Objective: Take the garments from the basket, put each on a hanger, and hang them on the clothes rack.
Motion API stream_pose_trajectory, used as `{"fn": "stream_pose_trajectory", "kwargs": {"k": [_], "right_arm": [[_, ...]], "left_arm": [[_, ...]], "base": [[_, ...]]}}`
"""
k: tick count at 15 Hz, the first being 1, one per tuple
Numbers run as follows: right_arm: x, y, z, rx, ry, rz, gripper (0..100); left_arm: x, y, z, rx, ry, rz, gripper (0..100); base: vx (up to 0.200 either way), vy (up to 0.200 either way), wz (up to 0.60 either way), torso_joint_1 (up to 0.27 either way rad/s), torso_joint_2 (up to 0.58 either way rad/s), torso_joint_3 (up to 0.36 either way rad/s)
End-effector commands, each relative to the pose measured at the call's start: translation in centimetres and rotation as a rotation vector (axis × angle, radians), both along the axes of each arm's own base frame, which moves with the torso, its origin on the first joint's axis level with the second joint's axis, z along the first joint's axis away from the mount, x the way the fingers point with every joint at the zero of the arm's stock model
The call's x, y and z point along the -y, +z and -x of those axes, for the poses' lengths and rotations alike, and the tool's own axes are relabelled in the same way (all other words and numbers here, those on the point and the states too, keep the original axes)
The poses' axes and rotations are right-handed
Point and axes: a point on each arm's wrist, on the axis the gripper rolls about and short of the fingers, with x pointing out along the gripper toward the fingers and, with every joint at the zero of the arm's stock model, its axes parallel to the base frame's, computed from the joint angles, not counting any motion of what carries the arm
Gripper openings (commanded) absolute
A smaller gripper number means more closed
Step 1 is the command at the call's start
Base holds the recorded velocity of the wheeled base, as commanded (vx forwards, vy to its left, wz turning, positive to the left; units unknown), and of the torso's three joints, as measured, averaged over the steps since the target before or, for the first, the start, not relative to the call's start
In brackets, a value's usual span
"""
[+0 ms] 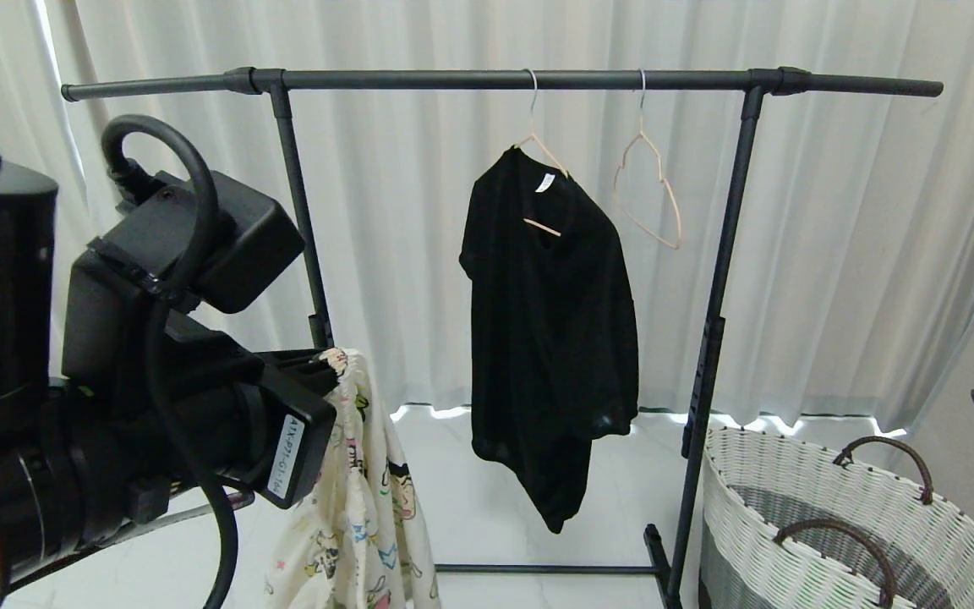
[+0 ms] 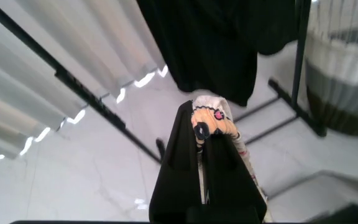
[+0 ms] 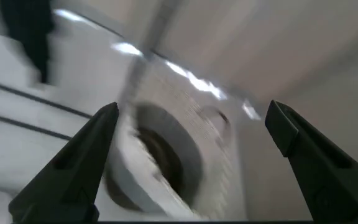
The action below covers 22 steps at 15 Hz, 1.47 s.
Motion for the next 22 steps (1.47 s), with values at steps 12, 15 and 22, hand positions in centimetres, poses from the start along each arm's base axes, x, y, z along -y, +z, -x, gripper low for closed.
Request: {"fn": "stream_pose_trajectory", "kwargs": {"k": [12, 15, 22], "right_arm": [[0.2, -3.0, -1.1, -0.023, -0.006, -0.099, 100], [0.0, -3.0, -1.5, -0.023, -0.028, -0.138, 100], [-0.2, -2.8, -2.0, 0.010, -0.028, -0.152, 100]], "left_arm": [[-2.4, -1.6, 0.4, 0.045, 0.042, -0.077, 0], [-3.7, -1.6, -0.3, 0.054, 0.155, -0.087, 0], [-4.2, -1.3, -0.1, 0.077, 0.211, -0.091, 0]], "base": [[0.000, 0.000, 0.00, 0.042, -0.13, -0.089], [0.000, 0.000, 0.00, 0.162, -0.45, -0.277], [0.000, 0.000, 0.00, 0.192, -0.47, -0.275]]}}
